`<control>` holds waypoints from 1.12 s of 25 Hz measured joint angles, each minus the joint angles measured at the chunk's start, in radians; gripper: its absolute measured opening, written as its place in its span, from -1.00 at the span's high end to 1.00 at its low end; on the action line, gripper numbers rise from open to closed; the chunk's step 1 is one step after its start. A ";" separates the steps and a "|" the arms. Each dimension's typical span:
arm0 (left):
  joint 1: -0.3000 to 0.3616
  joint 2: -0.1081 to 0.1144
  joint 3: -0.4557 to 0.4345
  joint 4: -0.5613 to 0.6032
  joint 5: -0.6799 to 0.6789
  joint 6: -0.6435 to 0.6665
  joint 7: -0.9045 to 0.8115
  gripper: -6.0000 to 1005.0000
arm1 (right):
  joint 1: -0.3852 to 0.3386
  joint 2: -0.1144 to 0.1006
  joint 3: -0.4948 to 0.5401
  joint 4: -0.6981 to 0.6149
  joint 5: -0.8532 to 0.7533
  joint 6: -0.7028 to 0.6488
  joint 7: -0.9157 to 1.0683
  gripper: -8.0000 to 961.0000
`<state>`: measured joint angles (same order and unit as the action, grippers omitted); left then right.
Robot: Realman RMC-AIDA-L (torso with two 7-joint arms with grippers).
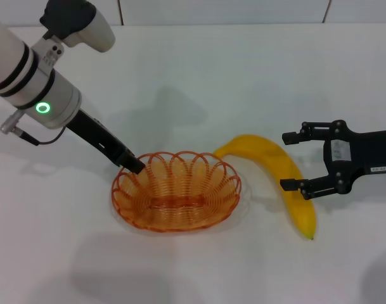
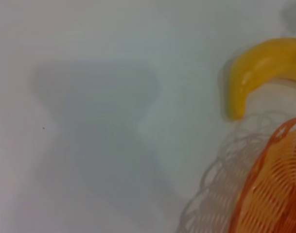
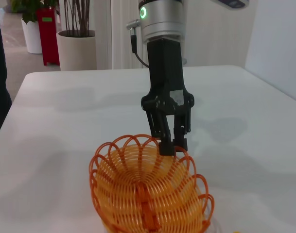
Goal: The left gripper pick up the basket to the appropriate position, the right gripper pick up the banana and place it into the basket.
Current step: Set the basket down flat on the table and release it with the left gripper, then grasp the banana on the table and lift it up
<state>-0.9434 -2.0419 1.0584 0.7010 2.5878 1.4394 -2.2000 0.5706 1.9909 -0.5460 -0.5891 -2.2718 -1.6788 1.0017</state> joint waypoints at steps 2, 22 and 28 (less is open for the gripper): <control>0.000 -0.001 0.000 0.000 -0.001 0.000 0.001 0.38 | 0.000 0.000 0.000 0.000 0.000 0.001 0.000 -0.61; 0.041 -0.001 0.000 0.069 -0.070 0.019 0.031 -0.38 | -0.008 -0.004 0.003 0.000 0.001 -0.007 0.000 -0.60; 0.201 0.002 -0.003 0.306 -0.158 0.108 0.045 -0.39 | -0.012 -0.005 0.021 0.000 0.002 -0.010 0.001 -0.59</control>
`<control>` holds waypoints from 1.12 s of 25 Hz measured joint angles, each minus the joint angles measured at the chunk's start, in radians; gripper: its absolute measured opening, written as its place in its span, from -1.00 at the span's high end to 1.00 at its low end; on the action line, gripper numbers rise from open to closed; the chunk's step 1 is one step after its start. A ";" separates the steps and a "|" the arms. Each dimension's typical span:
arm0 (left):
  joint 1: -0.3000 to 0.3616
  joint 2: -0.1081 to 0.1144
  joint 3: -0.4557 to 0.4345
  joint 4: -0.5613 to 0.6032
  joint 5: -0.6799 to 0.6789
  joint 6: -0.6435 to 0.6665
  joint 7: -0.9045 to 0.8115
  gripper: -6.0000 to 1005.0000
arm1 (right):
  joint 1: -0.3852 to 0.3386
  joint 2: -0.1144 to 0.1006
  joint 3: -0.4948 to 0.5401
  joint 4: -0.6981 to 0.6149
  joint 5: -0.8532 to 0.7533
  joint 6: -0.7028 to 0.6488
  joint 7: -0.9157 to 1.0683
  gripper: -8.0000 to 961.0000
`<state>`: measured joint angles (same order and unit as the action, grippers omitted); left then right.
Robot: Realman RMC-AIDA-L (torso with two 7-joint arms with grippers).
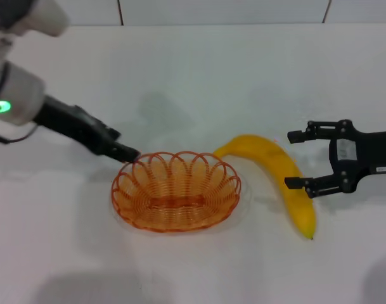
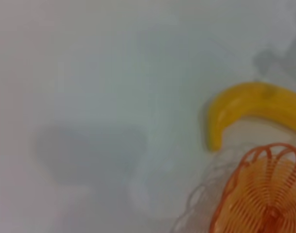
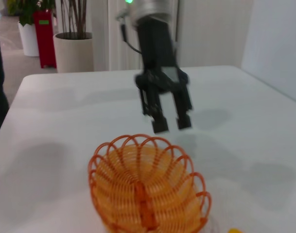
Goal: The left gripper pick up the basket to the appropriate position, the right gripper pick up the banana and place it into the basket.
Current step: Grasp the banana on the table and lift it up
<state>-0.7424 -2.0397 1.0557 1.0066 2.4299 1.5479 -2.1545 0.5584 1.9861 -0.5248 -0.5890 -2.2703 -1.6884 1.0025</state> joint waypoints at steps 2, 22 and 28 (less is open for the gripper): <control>0.080 0.001 -0.003 0.118 -0.049 0.018 0.011 -0.39 | -0.003 -0.001 0.024 0.000 0.000 -0.003 0.000 -0.59; 0.571 0.001 -0.139 0.105 -0.557 0.112 0.773 -0.37 | -0.042 -0.026 0.164 -0.003 0.000 -0.079 0.001 -0.57; 0.554 0.005 -0.268 -0.084 -0.501 0.147 0.878 -0.37 | -0.043 -0.027 0.165 -0.006 0.000 -0.083 0.018 -0.57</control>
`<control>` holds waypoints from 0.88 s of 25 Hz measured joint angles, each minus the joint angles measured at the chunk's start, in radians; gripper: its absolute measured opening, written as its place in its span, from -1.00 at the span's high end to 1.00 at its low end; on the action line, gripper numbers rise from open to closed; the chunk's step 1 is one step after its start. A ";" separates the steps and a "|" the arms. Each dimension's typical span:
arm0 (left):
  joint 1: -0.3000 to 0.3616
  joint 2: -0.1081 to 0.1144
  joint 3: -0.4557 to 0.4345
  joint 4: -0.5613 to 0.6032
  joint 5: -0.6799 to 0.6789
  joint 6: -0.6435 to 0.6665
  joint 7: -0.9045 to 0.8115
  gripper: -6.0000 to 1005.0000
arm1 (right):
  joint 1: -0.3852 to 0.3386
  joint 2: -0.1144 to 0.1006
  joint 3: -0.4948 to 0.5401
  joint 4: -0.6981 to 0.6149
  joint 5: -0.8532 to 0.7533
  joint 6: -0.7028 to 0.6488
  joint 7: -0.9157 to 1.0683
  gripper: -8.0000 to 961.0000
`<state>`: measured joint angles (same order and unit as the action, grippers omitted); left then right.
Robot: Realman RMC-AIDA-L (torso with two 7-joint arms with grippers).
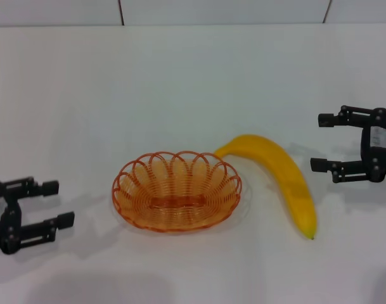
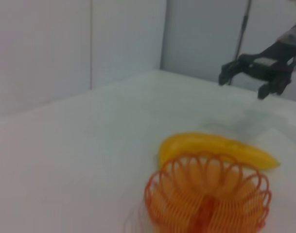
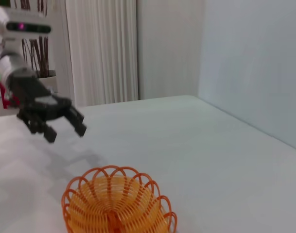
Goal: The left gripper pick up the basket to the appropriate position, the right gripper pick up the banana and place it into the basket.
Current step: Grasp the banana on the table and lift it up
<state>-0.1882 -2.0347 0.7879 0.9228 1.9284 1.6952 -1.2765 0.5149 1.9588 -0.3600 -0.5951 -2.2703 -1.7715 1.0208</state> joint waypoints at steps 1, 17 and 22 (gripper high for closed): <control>-0.009 0.000 -0.028 -0.030 0.024 0.001 0.018 -0.37 | 0.000 -0.001 0.000 -0.002 0.000 -0.003 0.011 -0.57; -0.075 0.001 -0.099 -0.145 0.111 -0.006 0.088 -0.36 | 0.003 -0.037 0.148 -0.013 0.276 -0.273 0.116 -0.56; -0.085 0.001 -0.100 -0.147 0.111 -0.006 0.082 -0.36 | 0.011 -0.023 0.044 -0.224 0.276 -0.266 0.307 -0.55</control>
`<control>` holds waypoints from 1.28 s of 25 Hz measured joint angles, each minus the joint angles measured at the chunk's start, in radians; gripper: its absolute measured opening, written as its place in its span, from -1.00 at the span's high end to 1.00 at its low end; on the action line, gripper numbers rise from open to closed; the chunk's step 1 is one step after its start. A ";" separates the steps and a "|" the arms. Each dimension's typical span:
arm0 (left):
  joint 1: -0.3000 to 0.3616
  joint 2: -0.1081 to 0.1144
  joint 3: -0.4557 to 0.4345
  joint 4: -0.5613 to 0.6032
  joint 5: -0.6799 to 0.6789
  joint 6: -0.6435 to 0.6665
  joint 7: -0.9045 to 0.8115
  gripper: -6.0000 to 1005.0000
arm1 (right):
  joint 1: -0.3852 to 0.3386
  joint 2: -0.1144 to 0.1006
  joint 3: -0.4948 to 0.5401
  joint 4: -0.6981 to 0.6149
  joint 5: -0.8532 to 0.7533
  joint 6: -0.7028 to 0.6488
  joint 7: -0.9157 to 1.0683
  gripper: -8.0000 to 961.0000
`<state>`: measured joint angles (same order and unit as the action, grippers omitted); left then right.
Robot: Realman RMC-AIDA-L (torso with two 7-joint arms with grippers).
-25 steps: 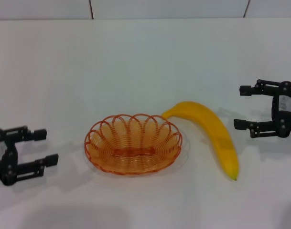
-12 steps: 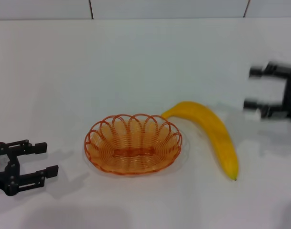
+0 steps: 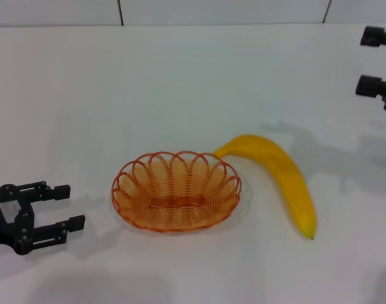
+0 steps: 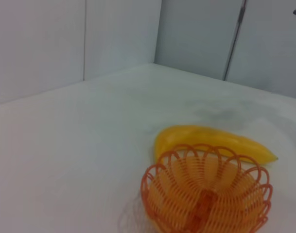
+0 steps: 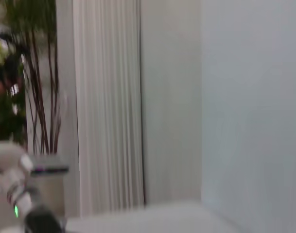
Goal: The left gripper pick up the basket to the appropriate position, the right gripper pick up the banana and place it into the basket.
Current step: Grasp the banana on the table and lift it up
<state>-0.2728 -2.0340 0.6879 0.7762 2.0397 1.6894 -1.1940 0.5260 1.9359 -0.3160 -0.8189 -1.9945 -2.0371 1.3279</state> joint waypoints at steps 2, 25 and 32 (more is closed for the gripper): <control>-0.001 0.000 0.000 0.000 -0.004 0.001 -0.002 -0.36 | -0.003 0.027 -0.049 -0.166 -0.025 0.019 0.141 -0.55; -0.028 0.002 -0.038 -0.018 0.001 0.005 -0.001 -0.35 | 0.108 0.092 -0.805 -0.479 -0.431 0.335 0.890 -0.53; -0.029 0.002 -0.039 -0.023 0.000 0.004 0.001 -0.35 | 0.103 0.090 -0.794 -0.438 -0.462 0.373 0.985 -0.53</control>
<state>-0.3019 -2.0325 0.6490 0.7528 2.0402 1.6936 -1.1931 0.6292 2.0259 -1.1098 -1.2570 -2.4570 -1.6640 2.3132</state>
